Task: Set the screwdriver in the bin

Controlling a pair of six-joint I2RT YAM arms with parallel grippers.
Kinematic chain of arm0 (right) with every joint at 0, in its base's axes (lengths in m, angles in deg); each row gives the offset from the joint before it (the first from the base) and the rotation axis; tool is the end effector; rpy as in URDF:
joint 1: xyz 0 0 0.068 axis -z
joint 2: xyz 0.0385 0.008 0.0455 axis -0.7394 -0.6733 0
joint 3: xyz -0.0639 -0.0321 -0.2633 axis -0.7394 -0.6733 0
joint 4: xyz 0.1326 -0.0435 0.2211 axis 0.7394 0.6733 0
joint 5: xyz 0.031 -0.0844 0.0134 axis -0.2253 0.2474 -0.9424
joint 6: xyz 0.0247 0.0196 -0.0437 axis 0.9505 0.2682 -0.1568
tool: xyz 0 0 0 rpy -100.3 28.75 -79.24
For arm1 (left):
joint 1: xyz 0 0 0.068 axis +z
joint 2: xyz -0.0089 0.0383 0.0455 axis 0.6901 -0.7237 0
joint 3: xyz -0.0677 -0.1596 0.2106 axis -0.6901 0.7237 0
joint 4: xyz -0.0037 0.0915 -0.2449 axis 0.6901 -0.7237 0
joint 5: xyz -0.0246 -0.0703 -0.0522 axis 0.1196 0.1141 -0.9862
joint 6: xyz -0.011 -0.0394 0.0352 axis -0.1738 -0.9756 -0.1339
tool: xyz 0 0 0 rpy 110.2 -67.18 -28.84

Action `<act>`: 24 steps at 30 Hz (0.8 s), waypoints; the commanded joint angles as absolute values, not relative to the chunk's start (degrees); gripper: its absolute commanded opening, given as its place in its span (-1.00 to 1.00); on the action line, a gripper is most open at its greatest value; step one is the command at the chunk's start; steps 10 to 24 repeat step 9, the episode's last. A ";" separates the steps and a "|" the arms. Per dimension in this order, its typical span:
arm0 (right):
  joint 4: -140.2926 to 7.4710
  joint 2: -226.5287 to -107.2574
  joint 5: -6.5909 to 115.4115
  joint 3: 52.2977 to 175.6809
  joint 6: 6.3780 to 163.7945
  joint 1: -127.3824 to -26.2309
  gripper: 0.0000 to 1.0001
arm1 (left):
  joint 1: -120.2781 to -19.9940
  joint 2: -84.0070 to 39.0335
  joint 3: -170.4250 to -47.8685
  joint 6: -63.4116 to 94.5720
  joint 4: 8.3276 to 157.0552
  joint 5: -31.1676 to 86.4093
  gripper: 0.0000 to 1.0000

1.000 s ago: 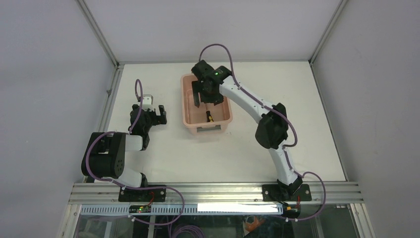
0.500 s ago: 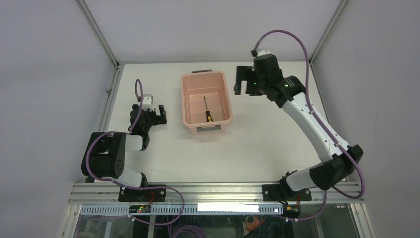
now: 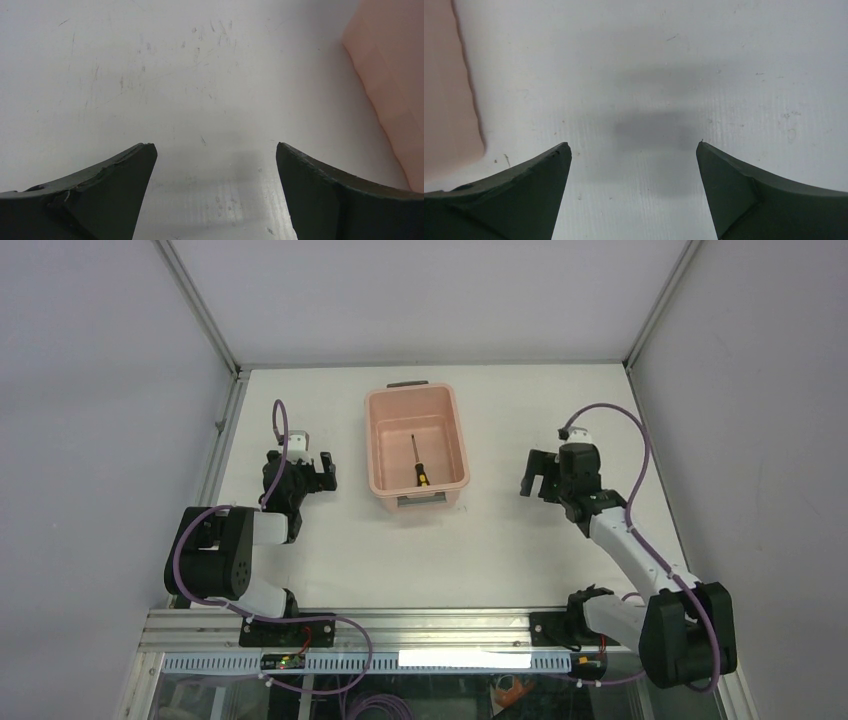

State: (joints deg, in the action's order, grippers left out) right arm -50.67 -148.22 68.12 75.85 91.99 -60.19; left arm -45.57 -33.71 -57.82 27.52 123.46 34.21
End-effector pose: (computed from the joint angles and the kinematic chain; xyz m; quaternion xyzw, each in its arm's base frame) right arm 0.2229 0.0455 0.2266 0.0314 0.9093 0.0465 0.4123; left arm 0.2605 -0.0099 0.1355 0.0247 0.8331 -0.0197 0.5523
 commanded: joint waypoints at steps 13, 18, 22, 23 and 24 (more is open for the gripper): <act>-68.09 -145.98 69.53 68.28 94.63 -60.07 0.98 | -46.14 -33.46 -58.77 26.63 127.08 33.68 0.98; -68.09 -145.98 69.53 68.28 94.63 -60.07 0.98 | -46.14 -33.46 -58.77 26.63 127.08 33.68 0.98; -68.09 -145.98 69.53 68.28 94.63 -60.07 0.98 | -46.14 -33.46 -58.77 26.63 127.08 33.68 0.98; -68.09 -145.98 69.53 68.28 94.63 -60.07 0.98 | -46.14 -33.46 -58.77 26.63 127.08 33.68 0.98; -68.09 -145.98 69.53 68.28 94.63 -60.07 0.98 | -46.14 -33.46 -58.77 26.63 127.08 33.68 0.98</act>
